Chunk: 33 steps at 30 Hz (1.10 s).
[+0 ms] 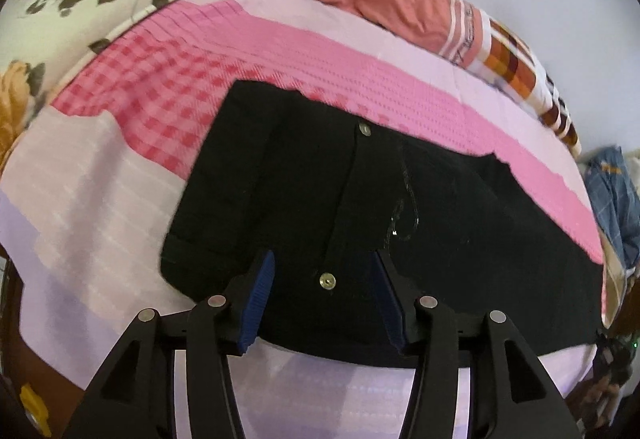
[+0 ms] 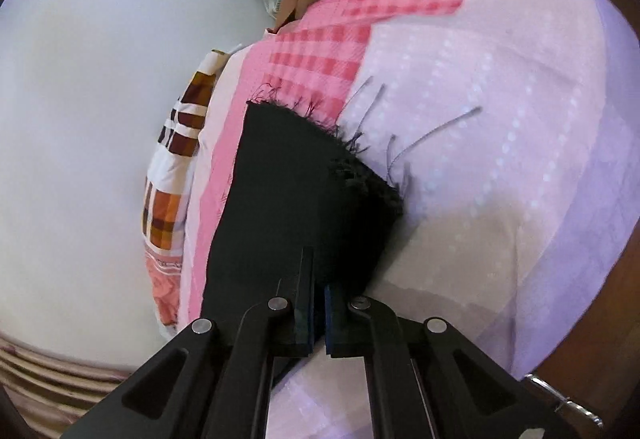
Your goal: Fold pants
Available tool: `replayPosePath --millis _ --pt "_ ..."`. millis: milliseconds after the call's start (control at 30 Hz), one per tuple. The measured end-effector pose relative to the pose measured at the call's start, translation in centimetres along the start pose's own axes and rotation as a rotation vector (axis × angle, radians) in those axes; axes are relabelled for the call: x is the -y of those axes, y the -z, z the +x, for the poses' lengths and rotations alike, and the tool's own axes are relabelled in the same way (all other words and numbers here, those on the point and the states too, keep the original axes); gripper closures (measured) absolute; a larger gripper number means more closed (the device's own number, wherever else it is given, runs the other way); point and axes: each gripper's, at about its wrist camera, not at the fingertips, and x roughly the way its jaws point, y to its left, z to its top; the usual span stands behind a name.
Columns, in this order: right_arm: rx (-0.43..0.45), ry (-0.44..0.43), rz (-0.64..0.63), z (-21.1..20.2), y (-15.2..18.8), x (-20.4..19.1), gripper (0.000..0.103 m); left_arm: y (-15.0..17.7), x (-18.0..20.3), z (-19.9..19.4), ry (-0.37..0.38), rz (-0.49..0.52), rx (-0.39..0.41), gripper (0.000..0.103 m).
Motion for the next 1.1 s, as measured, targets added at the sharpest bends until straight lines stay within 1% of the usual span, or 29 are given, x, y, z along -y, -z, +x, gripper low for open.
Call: replayPosePath --millis 67,167,200,267,367,400,467,533,600,633,700,767,833,867,900,933,967,1033,1100 --pt "-0.003 -0.028 0.007 0.1 -0.2 0.2 0.100 0.2 0.1 0.5 -0.009 0.013 -0.010 0.051" --pt "0.007 -0.095 0.072 0.2 -0.6 1.5 0.099 0.2 0.3 0.8 -0.003 0.039 -0.001 0.050" --pt "0.020 -0.100 0.075 0.1 -0.8 1.6 0.099 0.1 0.2 0.8 -0.002 0.044 0.005 0.050" --pt "0.037 -0.106 0.057 0.0 -1.0 1.3 0.095 0.0 -0.1 0.6 0.014 0.039 0.015 0.050" --pt "0.033 -0.110 0.043 0.3 -1.4 1.2 0.095 -0.4 -1.4 -0.1 0.058 0.001 0.027 0.050" --pt "0.029 -0.115 0.044 0.4 -1.6 1.3 0.095 -0.5 -1.7 -0.4 0.062 -0.008 0.033 0.050" --pt "0.039 -0.117 0.048 0.3 -1.9 1.6 0.096 -0.8 -3.1 -1.8 0.044 -0.027 0.071 0.050" --pt "0.052 -0.095 0.032 -0.1 -2.4 1.6 0.096 -1.1 -4.8 -3.0 0.048 -0.050 0.093 0.050" --pt "0.077 -0.058 0.010 -0.7 -3.1 1.3 0.094 -1.3 -6.4 -3.8 0.035 -0.083 0.107 0.050" --pt "0.106 -0.013 -0.009 -1.3 -3.6 0.9 0.090 -1.3 -7.1 -4.0 0.030 -0.097 0.105 0.050" --pt "0.151 0.031 -0.013 -2.3 -4.5 0.4 0.087 -1.1 -8.5 -3.9 0.046 -0.128 0.078 0.050" --pt "0.200 0.054 -0.012 -3.6 -5.1 -0.4 0.086 -0.6 -9.2 -3.4 0.060 -0.150 0.035 0.050" --pt "0.232 0.074 -0.056 -4.6 -5.3 -2.0 0.085 0.0 -9.5 -2.9 0.085 -0.164 0.003 0.050" --pt "0.234 0.063 -0.082 -4.8 -5.3 -3.0 0.085 0.2 -9.4 -2.6 0.097 -0.163 -0.006 0.050" --pt "0.222 0.028 -0.098 -4.8 -5.2 -4.1 0.083 0.4 -9.3 -2.4 0.105 -0.156 -0.013 0.050" --pt "0.201 -0.007 -0.108 -4.4 -5.0 -5.1 0.078 0.5 -9.0 -2.2 0.106 -0.145 -0.016 0.050" --pt "0.187 -0.029 -0.113 -4.1 -4.8 -5.8 0.070 0.6 -8.5 -2.0 0.109 -0.132 -0.020 0.050" --pt "0.148 -0.089 -0.121 -3.0 -3.8 -7.6 0.062 0.7 -7.9 -1.3 0.107 -0.110 -0.035 0.050" --pt "0.091 -0.149 -0.129 -1.2 -2.4 -9.5 0.061 0.4 -7.7 -1.0 0.093 -0.100 -0.027 0.051"
